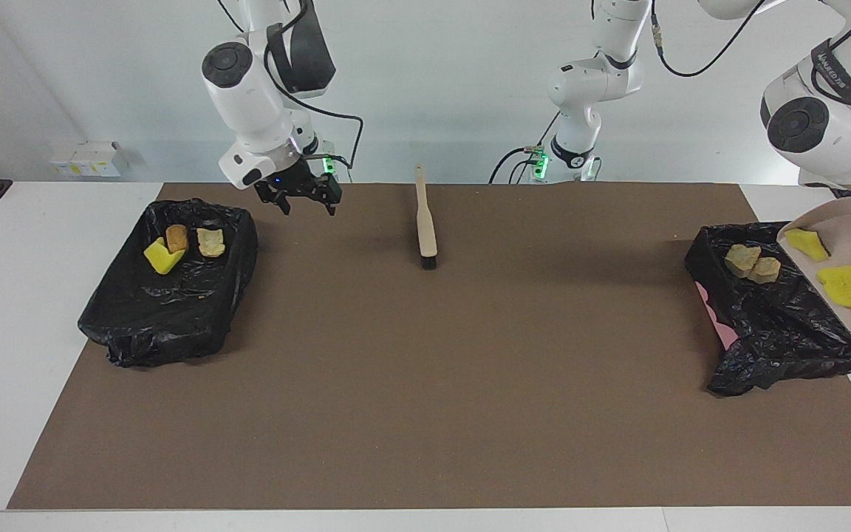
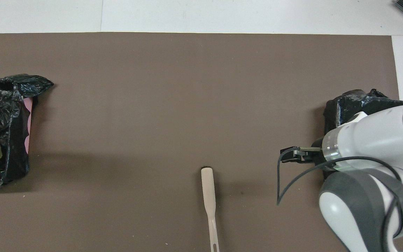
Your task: Sweep and dump trash in bin
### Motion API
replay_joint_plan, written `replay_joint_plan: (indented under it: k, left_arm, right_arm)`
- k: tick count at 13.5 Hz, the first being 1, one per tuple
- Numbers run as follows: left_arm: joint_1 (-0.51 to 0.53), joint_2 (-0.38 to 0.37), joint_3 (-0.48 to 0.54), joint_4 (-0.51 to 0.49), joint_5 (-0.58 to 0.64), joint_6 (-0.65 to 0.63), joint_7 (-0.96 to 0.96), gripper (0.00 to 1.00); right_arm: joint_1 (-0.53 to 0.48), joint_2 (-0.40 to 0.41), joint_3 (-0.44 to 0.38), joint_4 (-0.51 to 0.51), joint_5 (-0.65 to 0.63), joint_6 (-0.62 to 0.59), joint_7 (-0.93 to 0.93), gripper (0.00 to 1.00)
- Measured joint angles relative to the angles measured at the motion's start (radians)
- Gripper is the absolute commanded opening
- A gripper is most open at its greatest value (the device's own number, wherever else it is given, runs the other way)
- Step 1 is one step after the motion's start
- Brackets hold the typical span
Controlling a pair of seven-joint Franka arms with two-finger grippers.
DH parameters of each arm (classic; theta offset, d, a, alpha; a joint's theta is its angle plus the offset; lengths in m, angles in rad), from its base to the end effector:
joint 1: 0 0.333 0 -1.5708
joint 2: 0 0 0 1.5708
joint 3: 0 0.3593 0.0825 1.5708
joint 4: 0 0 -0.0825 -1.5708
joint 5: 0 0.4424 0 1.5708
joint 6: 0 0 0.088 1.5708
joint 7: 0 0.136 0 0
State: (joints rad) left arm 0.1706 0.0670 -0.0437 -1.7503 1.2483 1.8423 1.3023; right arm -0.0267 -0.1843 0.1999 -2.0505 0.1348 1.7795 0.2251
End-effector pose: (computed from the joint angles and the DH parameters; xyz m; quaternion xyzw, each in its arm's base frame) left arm 0.6464 0.1860 0.5952 -0.5930 0.5748 0.3616 0.4326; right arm 0.5279 0.1127 0.5067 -0.9969 0.0453 0.0531 0.0374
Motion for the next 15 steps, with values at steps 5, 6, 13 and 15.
replay_joint_plan:
  k: [5, 6, 13, 15]
  left_arm:
    - [-0.043, -0.026, 0.001, 0.003, 0.046, -0.074, -0.036, 0.00]
    - [-0.043, -0.034, 0.003, 0.003, 0.046, -0.075, -0.036, 0.00]
    - [-0.059, -0.040, -0.005, 0.002, -0.172, -0.146, -0.039, 0.00]
    - [-0.097, -0.040, -0.008, 0.002, -0.272, -0.203, -0.046, 0.00]
  right_arm:
    - [-0.066, 0.010, -0.001, 0.244, -0.086, -0.228, -0.073, 1.00]
    - [-0.078, 0.011, -0.001, 0.296, -0.089, -0.272, -0.073, 1.00]
    - [-0.107, 0.050, -0.001, 0.483, -0.125, -0.380, -0.074, 1.00]
    - [-0.110, 0.053, -0.001, 0.483, -0.125, -0.380, -0.074, 1.00]
